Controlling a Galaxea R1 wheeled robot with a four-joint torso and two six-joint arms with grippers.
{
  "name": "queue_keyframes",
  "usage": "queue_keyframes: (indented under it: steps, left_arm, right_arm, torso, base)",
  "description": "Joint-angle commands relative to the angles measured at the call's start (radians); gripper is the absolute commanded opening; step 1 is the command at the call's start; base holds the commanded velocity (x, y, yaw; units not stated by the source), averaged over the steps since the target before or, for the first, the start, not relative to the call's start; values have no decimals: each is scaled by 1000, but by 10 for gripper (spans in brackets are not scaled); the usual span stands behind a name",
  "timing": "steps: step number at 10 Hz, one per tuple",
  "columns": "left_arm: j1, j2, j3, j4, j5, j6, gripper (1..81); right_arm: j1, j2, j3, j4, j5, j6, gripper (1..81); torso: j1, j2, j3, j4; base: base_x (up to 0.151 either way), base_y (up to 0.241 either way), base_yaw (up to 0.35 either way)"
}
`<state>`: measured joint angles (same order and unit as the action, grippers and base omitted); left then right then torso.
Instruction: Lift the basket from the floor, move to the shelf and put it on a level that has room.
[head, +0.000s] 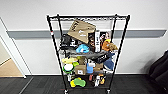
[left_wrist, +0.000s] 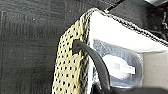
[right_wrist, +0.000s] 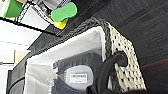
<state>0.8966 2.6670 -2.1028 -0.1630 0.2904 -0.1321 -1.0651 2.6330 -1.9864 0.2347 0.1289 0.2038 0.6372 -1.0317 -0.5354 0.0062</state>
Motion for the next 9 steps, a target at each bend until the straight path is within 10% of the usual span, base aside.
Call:
queue_keyframes:
  steps: [1, 9]
  left_arm:
    - [-124, -24, 55, -33, 36, -4, 10]
    - [-124, -91, 182, -33, 23, -6, 10]
  right_arm:
    - [102, -22, 68, -23, -28, -4, 10]
    - [98, -74, 161, -21, -26, -7, 10]
  torso:
    - [-63, 98, 0, 0]
    - [-232, 361, 55, 0]
  base:
    - [0, 0, 0]
    - [0, 0, 0]
